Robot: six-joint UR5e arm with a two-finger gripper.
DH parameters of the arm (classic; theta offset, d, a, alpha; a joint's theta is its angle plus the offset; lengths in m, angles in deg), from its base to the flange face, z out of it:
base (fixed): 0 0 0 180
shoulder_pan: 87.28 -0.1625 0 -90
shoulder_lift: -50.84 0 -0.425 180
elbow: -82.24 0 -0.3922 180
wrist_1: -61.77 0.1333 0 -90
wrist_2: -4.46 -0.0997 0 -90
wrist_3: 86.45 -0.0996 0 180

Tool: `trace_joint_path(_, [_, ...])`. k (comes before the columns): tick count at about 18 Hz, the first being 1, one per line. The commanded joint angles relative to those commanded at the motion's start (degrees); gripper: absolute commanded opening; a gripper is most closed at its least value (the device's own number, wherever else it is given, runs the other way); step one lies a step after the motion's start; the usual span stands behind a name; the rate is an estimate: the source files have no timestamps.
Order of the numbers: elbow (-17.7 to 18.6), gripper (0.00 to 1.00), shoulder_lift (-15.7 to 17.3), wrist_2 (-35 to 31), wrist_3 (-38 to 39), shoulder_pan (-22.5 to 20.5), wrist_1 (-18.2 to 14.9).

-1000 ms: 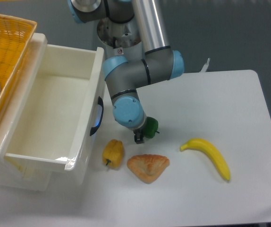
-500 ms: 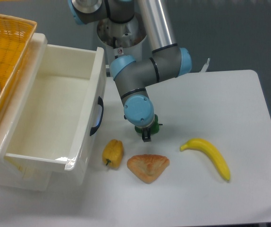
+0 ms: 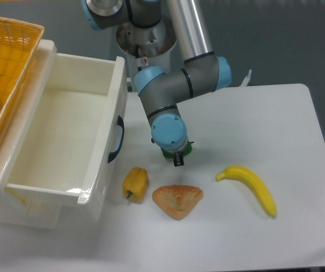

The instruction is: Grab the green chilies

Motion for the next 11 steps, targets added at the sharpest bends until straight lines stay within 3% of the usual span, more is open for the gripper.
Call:
trace_joint_path(3, [-0.18,0.4,0.35,0.0,0.7,-0.18,-0.7])
trace_joint_path(8, [-1.31,0.4,4.74,0.88,1.14,-3.07,-3.77])
trace_joint_path(11, [-3.42,0.4,5.36,3.16,1.76,-4.65,-5.88])
